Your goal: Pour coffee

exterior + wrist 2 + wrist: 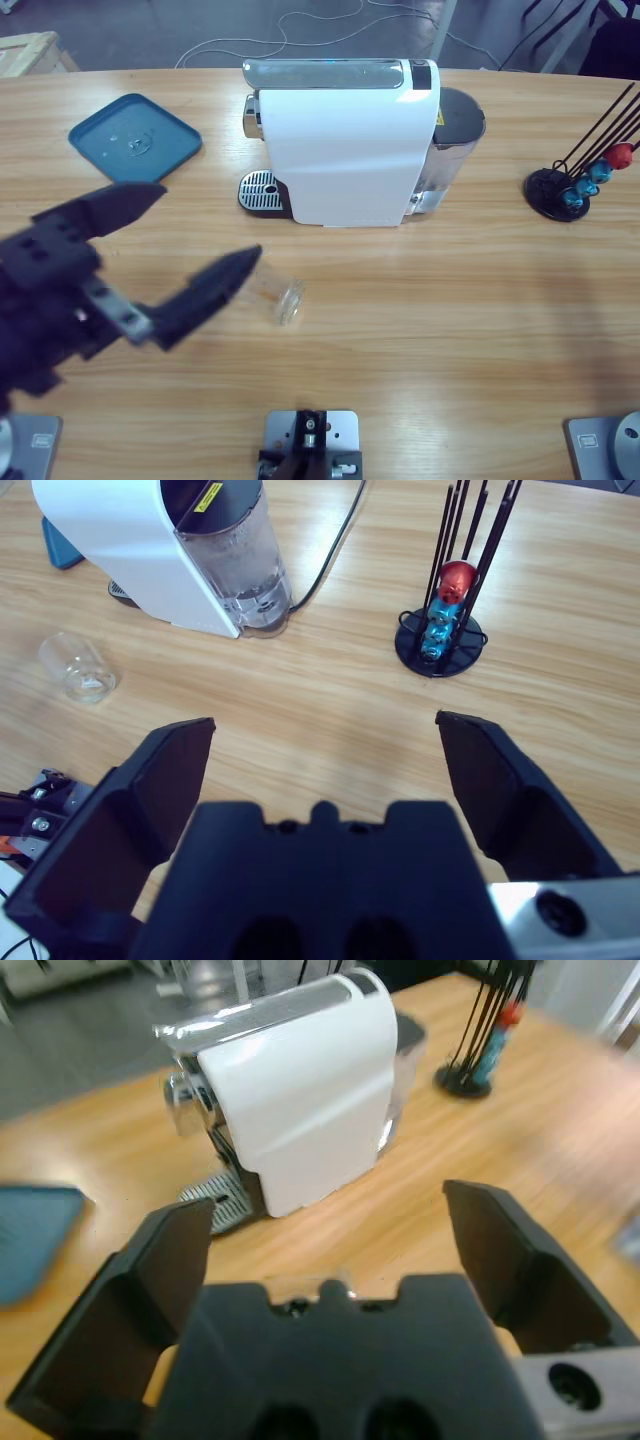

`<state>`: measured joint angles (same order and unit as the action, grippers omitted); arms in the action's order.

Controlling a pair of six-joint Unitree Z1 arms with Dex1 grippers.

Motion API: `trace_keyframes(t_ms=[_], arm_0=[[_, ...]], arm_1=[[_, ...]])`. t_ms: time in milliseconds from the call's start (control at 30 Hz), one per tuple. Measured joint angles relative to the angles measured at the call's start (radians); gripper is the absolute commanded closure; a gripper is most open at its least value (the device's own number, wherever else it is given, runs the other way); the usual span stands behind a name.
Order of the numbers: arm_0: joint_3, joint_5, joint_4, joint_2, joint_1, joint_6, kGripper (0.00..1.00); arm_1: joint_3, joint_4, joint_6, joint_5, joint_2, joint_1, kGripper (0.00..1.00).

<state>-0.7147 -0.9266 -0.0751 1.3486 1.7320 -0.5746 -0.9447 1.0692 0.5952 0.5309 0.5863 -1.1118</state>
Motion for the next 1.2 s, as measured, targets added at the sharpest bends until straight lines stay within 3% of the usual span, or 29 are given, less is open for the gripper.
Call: trace_keyframes(t_ms=[200,400,500,567,700,833,900,1067,1200], arm_0=[[-0.038,0.079,0.067,-0.050,-0.049,-0.311,0.000],[-0.347,0.268,0.754,-0.033,-0.238,-0.443,0.000],[-0.415,0.419,0.873,-0.020,-0.352,-0.609,0.004],[-0.443,0.526,0.894,0.004,-0.380,-0.732,0.009],[-0.455,0.710,0.909,0.087,-0.352,-1.105,0.009],[-0.456,0.712,0.917,0.157,-0.257,-1.498,0.009],[-0.467,0.667,0.926,0.188,-0.218,-1.615,0.009],[-0.577,0.583,1.014,0.257,-0.197,-1.681,0.013],[-0.593,0.579,1.028,0.312,-0.206,-1.681,0.023]], arm_1=[[0.000,0.000,0.000,0.000,0.000,0.000,0.000],[0.000,0.000,0.000,0.000,0.000,0.000,0.000],[0.000,0.000,0.000,0.002,0.000,0.000,0.000],[0.000,0.001,0.000,0.003,0.000,0.000,0.000],[0.000,0.001,0.000,0.004,0.000,0.000,0.000],[0.000,0.001,0.000,0.005,0.000,0.000,0.000],[0.000,0.001,0.000,0.005,-0.001,0.000,0.000],[0.000,0.001,0.000,0.005,-0.002,0.000,0.000],[0.000,0.001,0.000,0.005,-0.005,0.000,0.000]])
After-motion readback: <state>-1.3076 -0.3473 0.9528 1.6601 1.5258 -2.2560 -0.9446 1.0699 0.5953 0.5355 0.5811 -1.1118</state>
